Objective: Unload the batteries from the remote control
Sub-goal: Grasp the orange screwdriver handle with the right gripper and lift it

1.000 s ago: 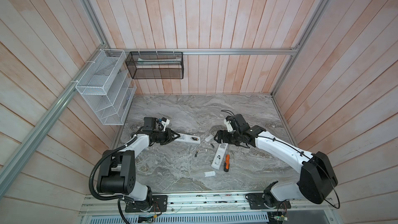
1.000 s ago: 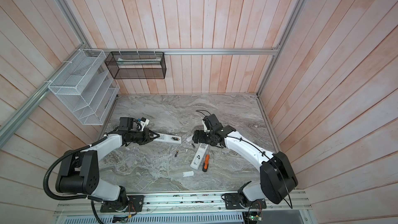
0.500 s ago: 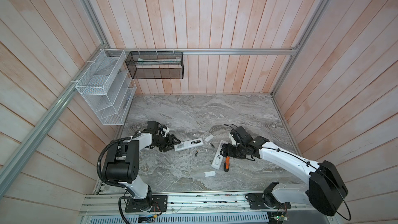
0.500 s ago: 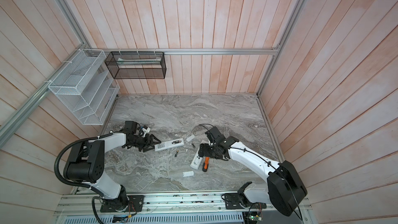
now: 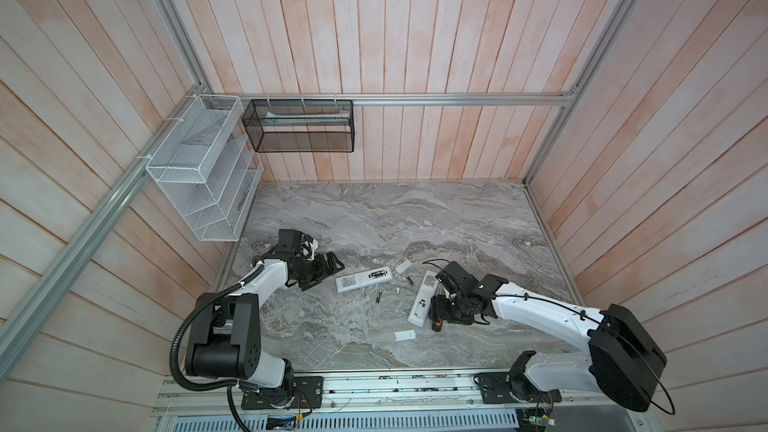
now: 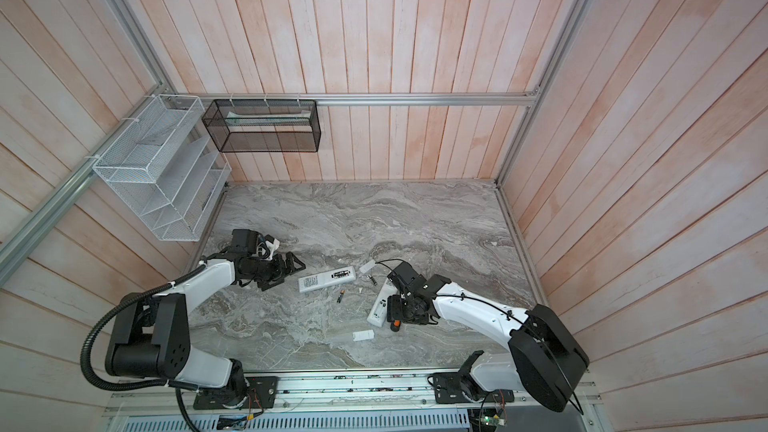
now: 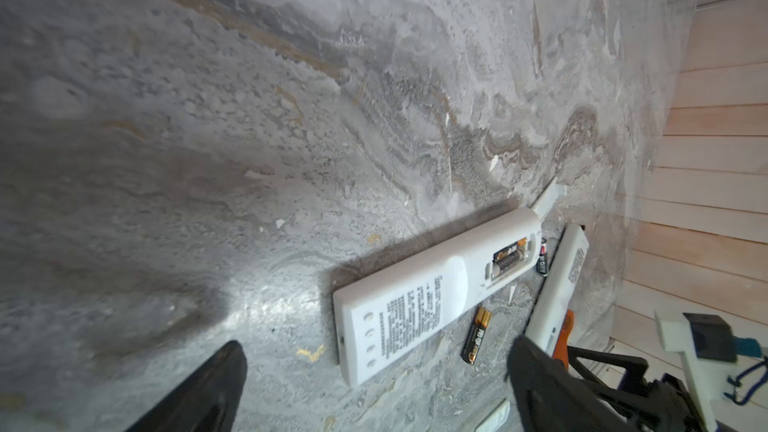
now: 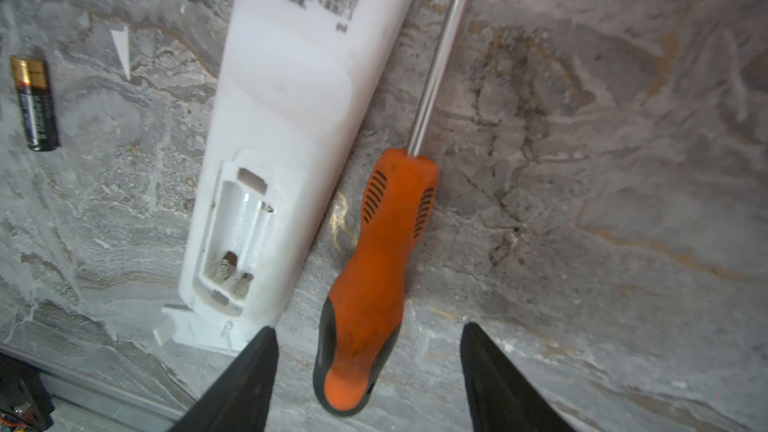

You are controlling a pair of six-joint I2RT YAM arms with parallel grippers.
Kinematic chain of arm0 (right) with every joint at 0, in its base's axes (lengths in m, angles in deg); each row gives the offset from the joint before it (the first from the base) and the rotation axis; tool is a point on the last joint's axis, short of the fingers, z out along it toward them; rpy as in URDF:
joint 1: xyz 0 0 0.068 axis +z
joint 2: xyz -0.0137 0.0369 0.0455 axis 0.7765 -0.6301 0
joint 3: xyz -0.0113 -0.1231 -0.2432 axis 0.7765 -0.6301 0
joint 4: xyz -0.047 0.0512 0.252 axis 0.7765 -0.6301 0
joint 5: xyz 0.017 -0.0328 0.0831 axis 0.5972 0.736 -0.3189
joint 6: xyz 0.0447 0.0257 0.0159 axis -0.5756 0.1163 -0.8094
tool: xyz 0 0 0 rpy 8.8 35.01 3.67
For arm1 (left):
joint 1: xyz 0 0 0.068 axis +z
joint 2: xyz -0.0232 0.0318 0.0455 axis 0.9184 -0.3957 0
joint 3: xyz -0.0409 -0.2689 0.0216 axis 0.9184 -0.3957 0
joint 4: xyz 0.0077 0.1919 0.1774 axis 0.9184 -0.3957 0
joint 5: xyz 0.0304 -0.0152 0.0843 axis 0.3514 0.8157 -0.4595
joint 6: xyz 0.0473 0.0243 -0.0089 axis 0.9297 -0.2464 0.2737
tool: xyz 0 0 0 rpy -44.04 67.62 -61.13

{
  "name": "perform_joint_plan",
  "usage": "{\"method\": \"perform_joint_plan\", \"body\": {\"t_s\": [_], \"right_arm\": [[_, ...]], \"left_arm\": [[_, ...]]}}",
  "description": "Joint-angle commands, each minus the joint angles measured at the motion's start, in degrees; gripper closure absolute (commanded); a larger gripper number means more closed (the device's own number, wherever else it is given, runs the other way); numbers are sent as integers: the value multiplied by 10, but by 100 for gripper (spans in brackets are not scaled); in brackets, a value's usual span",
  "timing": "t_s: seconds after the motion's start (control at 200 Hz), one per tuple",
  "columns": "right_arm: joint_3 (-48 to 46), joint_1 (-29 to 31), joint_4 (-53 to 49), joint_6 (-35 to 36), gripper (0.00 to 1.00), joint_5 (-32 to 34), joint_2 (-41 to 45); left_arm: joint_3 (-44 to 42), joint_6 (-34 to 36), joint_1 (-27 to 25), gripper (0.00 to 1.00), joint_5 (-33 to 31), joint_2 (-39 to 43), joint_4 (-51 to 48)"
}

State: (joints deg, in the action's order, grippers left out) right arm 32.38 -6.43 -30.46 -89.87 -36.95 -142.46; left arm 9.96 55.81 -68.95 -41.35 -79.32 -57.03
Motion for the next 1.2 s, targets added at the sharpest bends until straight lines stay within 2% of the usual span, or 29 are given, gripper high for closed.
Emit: {"method": "perform_joint_plan", "body": {"t_s": [0.0,0.135,0.47,0.92,1.095,1.195], "right_arm": [[-12,4,-6,-14,36,20,-5],[-22,4,1,-17,41,19,-6],[-31,4,9,-18,43,32,-21],[-41,3,15,-19,80,34,-12],[-30,2,-30,-23,92,81,39],[-19,2,-39,-12,94,108,90]], "left_arm": [[1,6,2,0,-36,23,-4],[-1,5,2,0,-30,28,1],[-1,2,1,0,-17,33,9],[-6,-20,2,0,22,42,24],[-5,-42,0,0,50,58,38],[-2,-57,-2,0,73,71,45]]}}
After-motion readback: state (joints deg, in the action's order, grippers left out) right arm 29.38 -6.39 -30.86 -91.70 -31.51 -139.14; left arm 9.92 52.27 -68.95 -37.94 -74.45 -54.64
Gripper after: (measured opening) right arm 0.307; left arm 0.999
